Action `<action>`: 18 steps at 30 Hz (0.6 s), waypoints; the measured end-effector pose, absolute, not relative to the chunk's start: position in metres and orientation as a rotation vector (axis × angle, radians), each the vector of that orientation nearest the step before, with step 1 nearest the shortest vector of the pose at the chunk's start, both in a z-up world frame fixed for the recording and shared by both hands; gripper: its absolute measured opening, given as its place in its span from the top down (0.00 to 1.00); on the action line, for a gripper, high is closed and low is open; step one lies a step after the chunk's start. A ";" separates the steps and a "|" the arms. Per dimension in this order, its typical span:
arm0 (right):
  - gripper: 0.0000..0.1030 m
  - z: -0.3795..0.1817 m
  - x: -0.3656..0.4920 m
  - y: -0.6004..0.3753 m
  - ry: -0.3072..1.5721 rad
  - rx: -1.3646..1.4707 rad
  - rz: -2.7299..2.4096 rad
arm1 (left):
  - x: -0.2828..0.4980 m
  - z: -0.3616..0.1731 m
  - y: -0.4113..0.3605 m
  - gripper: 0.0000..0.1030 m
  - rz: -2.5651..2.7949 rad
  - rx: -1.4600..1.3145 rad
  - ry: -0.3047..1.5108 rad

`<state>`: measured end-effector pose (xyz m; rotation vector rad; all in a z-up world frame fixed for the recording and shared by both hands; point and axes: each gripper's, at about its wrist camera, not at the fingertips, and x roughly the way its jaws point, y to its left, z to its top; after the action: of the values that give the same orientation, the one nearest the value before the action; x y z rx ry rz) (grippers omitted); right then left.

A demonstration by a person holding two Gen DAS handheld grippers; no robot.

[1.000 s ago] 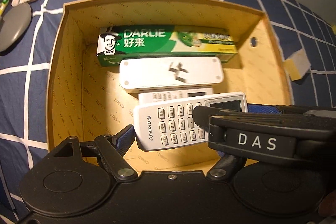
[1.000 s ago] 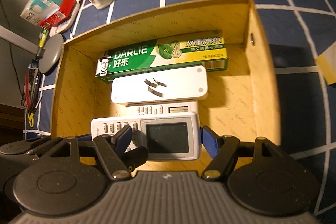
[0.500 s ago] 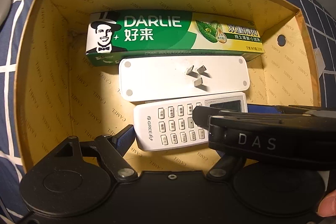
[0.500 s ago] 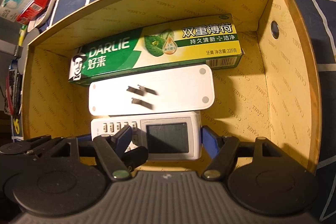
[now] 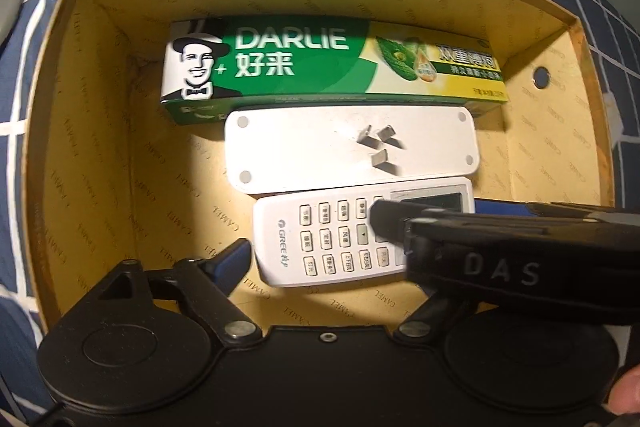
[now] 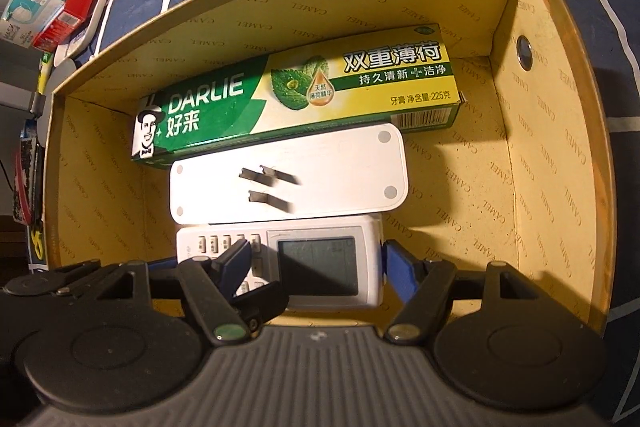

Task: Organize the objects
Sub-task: 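Lower the GREE remote into the box beside the display remote and open both grippers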

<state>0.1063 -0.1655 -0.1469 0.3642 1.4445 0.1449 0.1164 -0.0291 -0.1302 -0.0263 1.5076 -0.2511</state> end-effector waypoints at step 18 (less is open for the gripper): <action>0.27 -0.105 0.086 -0.170 1.334 0.346 0.161 | 0.091 -0.086 -0.031 0.06 -0.213 -0.009 1.403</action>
<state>0.0862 -0.1704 -0.1049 0.3456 1.3336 0.1612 0.0907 -0.0311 -0.0859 -0.0090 1.4032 -0.2126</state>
